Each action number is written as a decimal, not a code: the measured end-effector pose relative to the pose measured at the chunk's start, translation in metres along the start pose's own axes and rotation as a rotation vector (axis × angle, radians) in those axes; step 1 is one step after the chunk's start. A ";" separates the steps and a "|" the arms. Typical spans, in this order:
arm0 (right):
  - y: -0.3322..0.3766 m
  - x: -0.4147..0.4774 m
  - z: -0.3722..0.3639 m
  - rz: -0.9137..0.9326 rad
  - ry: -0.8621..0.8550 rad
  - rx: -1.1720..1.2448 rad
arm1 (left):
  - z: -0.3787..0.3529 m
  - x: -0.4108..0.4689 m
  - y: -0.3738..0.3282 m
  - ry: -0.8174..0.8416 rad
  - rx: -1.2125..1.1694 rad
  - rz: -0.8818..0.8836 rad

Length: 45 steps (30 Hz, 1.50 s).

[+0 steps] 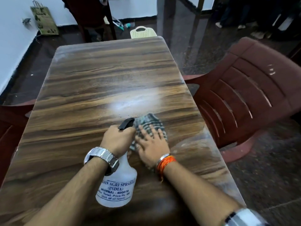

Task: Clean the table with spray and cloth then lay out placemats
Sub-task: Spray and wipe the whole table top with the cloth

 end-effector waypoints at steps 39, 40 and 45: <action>-0.218 -0.257 -0.032 -0.428 -0.054 0.011 | -0.066 -0.182 -0.032 0.145 0.093 -0.008; -0.214 -0.281 -0.033 -0.447 -0.056 0.006 | -0.066 -0.193 -0.033 0.151 0.083 -0.020; -0.186 -0.352 -0.043 -0.515 -0.028 -0.016 | -0.060 -0.262 -0.028 0.150 0.040 -0.042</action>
Point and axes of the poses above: each hand's wrist, its own x-axis towards the middle knuckle, its own z-axis out of the back of the hand, y = z × x, the point moved 5 cm from there along x, towards the middle knuckle, and after that the axes turned 15 degrees about -z, right-handed, at the moved point
